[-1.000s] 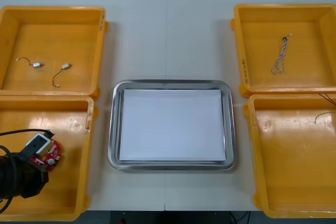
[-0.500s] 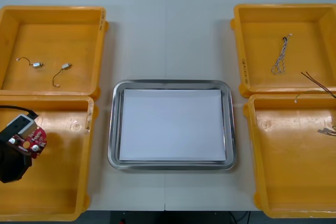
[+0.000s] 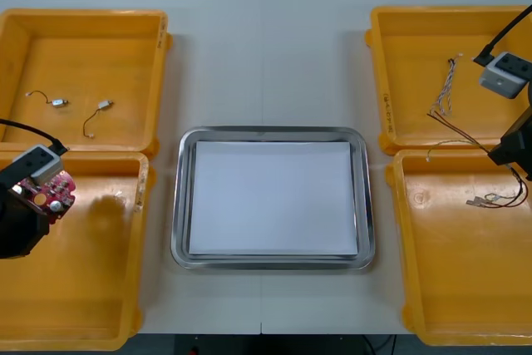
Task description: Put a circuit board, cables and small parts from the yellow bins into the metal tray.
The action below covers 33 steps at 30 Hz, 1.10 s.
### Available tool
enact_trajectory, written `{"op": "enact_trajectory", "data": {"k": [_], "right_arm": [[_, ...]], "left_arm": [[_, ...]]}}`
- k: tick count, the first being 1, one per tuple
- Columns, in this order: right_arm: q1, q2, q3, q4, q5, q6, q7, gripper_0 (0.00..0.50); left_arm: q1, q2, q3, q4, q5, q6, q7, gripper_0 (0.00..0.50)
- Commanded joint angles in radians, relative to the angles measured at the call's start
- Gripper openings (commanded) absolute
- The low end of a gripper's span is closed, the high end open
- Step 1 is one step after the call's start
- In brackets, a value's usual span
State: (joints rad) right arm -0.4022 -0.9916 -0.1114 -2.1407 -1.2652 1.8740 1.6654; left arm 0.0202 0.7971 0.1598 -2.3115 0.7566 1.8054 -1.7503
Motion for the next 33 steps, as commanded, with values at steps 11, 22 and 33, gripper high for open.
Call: {"op": "enact_trajectory", "data": {"k": [11,22,33], "right_arm": [[-0.066,0.116,0.018,-0.031,0.090,0.046,0.077,0.000],[-0.098,0.185,0.033,-0.031,0.107,0.046,0.131,0.000],[-0.164,0.188,0.173,-0.050,0.170,0.046,0.145,0.000]], "left_arm": [[-0.243,0.022,-0.123,-0.134,0.018,0.114,0.410,0.000],[-0.362,-0.013,-0.256,-0.135,0.021,0.114,0.583,0.000],[-0.463,-0.056,-0.445,-0.132,-0.045,0.114,0.738,0.000]]}}
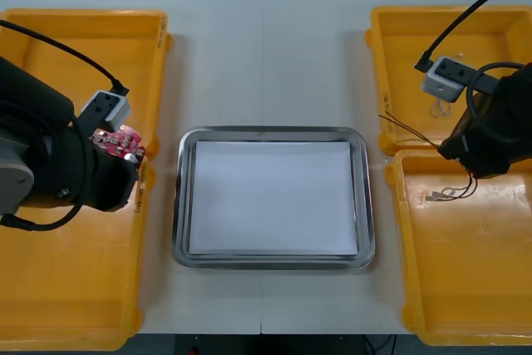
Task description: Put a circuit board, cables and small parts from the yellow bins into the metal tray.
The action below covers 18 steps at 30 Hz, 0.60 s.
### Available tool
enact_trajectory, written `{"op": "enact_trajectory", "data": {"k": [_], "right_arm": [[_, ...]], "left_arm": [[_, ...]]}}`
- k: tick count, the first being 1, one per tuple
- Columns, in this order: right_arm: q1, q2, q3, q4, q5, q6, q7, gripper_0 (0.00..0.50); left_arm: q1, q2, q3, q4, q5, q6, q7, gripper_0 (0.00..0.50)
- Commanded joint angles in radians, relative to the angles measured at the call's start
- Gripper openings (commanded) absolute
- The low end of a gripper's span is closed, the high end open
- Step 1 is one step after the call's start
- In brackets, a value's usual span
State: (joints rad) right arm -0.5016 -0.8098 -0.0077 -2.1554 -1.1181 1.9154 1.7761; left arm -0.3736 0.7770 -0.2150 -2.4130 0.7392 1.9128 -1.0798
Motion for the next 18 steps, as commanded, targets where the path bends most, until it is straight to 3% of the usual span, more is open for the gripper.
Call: {"op": "enact_trajectory", "data": {"k": [1,9,18], "right_arm": [[-0.074,0.006,0.086,-0.035,0.029,0.004,0.034,0.000],[-0.107,0.007,0.164,-0.035,0.073,0.004,0.037,0.000],[-0.109,0.007,0.169,-0.037,0.067,0.004,0.043,0.000]], "left_arm": [[-0.077,-0.044,-0.086,-0.031,-0.032,0.007,0.081,0.000],[-0.126,-0.090,-0.188,-0.005,-0.064,0.007,0.138,0.000],[-0.191,-0.163,-0.313,0.072,-0.132,0.007,0.146,0.000]]}}
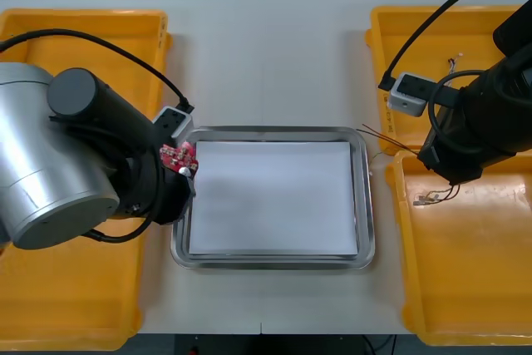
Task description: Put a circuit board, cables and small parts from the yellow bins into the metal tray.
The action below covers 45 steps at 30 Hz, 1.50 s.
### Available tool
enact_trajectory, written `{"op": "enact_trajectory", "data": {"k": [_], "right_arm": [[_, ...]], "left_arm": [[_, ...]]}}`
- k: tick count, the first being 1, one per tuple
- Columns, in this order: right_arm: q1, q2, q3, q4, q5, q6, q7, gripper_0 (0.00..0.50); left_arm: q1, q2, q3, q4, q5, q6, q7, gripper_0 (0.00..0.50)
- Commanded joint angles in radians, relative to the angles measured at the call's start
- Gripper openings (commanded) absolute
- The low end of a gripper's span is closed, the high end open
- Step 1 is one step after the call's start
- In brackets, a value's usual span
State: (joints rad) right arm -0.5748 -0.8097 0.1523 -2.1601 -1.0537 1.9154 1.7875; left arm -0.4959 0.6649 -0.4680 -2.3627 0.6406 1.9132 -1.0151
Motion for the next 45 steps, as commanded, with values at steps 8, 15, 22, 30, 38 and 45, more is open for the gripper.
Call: {"op": "enact_trajectory", "data": {"k": [8,15,22,30,38,45], "right_arm": [[-0.036,0.007,0.009,-0.032,0.004,0.004,0.032,0.000],[-0.034,0.007,0.009,-0.030,0.009,0.004,0.032,0.000],[-0.034,0.007,0.009,-0.030,0.012,0.004,0.032,0.000],[-0.036,0.007,0.007,-0.030,0.017,0.004,0.032,0.000],[-0.034,0.007,0.009,-0.030,0.015,0.004,0.032,0.000],[-0.034,0.007,0.009,-0.030,0.014,0.004,0.032,0.000]], "left_arm": [[-0.093,-0.090,-0.133,0.077,-0.047,0.007,0.086,0.000],[-0.098,-0.096,-0.218,0.131,-0.068,-0.052,0.084,0.000],[-0.098,-0.096,-0.291,0.145,-0.087,-0.094,0.089,0.000],[-0.096,-0.094,-0.348,0.152,-0.094,-0.102,0.092,0.000],[-0.096,-0.096,-0.396,0.197,-0.121,-0.160,0.093,0.000],[-0.096,-0.096,-0.425,0.227,-0.139,-0.203,0.093,0.000]]}}
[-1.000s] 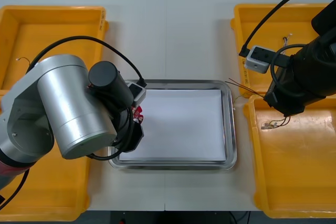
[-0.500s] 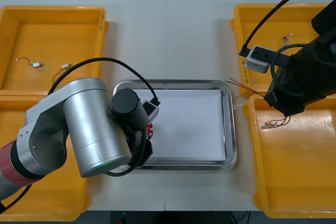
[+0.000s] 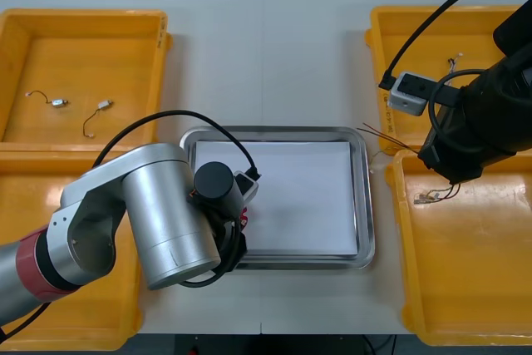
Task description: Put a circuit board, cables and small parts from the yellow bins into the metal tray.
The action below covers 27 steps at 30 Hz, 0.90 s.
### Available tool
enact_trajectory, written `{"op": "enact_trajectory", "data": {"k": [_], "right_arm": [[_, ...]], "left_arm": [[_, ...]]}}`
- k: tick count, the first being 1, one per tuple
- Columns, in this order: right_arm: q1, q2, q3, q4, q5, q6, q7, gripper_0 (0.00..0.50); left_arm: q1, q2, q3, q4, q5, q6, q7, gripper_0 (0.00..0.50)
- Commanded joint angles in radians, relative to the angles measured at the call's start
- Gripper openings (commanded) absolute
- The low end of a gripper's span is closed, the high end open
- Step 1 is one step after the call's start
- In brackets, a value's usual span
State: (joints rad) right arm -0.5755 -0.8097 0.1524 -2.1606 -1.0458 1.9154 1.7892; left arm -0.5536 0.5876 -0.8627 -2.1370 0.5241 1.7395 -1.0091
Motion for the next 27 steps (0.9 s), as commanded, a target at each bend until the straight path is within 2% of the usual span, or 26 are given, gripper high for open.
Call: {"op": "enact_trajectory", "data": {"k": [1,27], "right_arm": [[-0.033,0.007,0.009,-0.030,0.007,0.004,0.030,0.000],[-0.033,0.007,0.012,-0.030,-0.003,0.004,0.030,0.000]], "left_arm": [[-0.038,-0.017,-0.033,0.003,-0.026,-0.031,0.087,0.000],[0.006,0.034,-0.045,0.028,-0.030,-0.114,0.075,0.000]]}}
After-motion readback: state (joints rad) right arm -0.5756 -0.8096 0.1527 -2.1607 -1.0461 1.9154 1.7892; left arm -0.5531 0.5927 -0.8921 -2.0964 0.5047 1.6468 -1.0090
